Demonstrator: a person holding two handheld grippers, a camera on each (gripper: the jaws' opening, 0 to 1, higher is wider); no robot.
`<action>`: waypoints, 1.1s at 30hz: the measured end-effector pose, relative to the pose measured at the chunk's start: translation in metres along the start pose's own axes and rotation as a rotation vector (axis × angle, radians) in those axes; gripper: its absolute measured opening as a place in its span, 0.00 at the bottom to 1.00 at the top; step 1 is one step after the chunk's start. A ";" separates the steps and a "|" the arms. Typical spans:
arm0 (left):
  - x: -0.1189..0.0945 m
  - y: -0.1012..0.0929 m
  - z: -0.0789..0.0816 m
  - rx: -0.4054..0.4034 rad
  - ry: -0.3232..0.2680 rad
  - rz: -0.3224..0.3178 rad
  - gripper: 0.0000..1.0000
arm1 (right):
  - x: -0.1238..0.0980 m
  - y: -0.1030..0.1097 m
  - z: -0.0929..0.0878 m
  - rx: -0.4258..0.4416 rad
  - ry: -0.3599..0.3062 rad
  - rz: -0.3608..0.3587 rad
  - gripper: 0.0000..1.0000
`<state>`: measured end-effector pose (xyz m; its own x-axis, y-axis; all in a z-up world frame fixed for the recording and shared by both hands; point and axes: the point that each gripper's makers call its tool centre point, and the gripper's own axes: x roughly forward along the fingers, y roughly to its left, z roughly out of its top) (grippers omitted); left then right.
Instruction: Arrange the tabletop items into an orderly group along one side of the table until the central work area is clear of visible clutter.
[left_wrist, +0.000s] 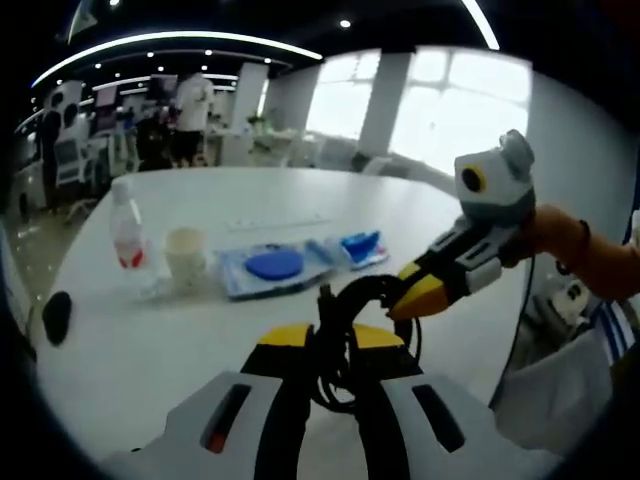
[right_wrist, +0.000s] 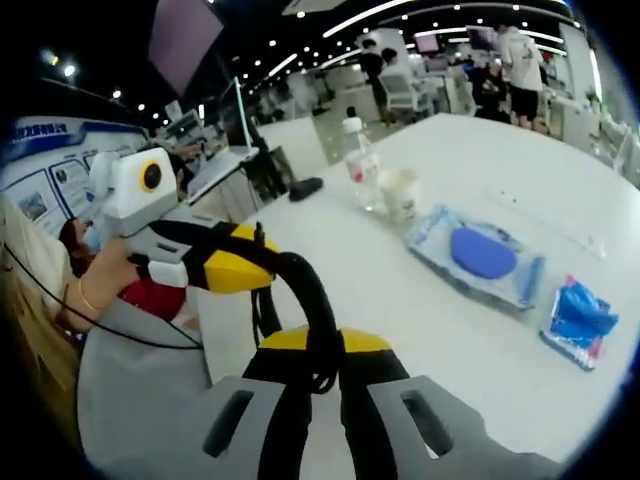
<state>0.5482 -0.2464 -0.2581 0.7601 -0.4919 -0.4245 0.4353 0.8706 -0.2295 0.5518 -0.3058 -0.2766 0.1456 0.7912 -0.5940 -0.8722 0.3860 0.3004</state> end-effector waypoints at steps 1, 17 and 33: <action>0.000 0.000 0.000 -0.002 0.001 0.000 0.11 | 0.000 0.000 0.000 0.008 -0.002 0.002 0.08; 0.003 0.002 -0.001 0.040 -0.005 0.005 0.16 | -0.010 0.003 0.002 0.066 -0.018 0.014 0.07; 0.000 0.012 0.002 0.065 -0.016 0.057 0.47 | -0.034 -0.031 -0.012 0.165 -0.005 -0.093 0.07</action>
<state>0.5545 -0.2355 -0.2590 0.7918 -0.4423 -0.4211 0.4211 0.8949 -0.1482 0.5685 -0.3507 -0.2746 0.2250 0.7506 -0.6212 -0.7665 0.5300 0.3628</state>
